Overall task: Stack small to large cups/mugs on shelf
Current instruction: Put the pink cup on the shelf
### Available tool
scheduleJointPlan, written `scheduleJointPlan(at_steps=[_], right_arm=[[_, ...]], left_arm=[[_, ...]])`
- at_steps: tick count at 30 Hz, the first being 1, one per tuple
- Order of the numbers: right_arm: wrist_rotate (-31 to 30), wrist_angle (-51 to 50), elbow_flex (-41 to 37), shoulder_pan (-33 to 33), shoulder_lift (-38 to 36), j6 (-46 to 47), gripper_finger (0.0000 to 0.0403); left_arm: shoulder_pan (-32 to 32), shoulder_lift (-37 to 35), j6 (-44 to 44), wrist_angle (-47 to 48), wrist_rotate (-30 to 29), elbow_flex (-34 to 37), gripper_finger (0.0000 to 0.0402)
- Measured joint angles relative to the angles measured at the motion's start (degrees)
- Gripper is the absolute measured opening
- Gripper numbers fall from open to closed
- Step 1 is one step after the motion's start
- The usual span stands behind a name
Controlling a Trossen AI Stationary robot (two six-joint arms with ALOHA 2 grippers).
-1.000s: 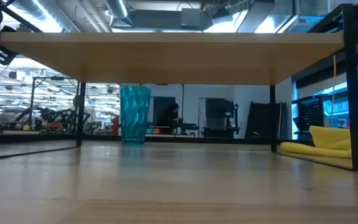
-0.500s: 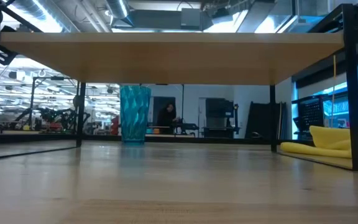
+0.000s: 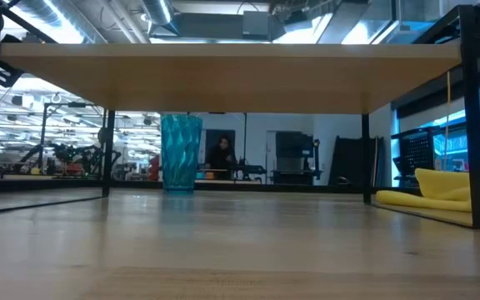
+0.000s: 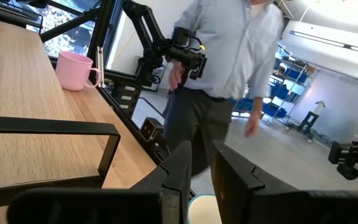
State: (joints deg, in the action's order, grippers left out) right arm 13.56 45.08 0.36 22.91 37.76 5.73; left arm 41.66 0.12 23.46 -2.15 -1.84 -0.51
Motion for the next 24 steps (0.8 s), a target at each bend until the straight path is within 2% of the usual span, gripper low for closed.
scheduleJointPlan(at_steps=[10, 12, 14, 16, 18, 19, 21, 24], right_arm=[[0.0, 0.3, 0.0, 0.0, 0.0, -0.1, 0.0062], [-0.3, 4.6, 0.0, 0.0, 0.0, 0.6, 0.0062], [-4.8, 16.3, 0.2, 0.0, 0.0, 3.3, 0.0062], [-13.3, 27.7, 2.2, 0.0, 0.0, 4.1, 0.0062], [-20.1, 33.8, 6.1, -0.1, -0.2, 0.0, 0.0062], [-21.0, 33.2, 9.3, -0.1, -0.2, -2.5, 0.0062], [-21.0, 21.2, 17.0, -0.4, 0.1, -4.2, 0.0062], [-21.2, -13.1, 32.9, -3.0, 3.6, 1.0, 0.0062]], left_arm=[[0.0, 0.0, 0.0, 0.0, 0.0, 0.0, 0.0053], [0.0, 0.0, 0.0, 0.0, 0.0, 0.0, 0.0053], [0.0, 0.0, 0.0, 0.0, 0.0, 0.0, 0.0053], [0.0, 0.0, 0.0, 0.0, 0.0, 0.0, 0.0053], [0.0, 0.0, 0.0, 0.0, 0.0, 0.0, 0.0053], [0.0, 0.0, 0.0, 0.0, 0.0, 0.0, 0.0053], [0.0, 0.0, 0.0, 0.0, 0.0, 0.0, 0.0053], [0.0, 0.0, 0.0, 0.0, 0.0, 0.0, 0.0053]])
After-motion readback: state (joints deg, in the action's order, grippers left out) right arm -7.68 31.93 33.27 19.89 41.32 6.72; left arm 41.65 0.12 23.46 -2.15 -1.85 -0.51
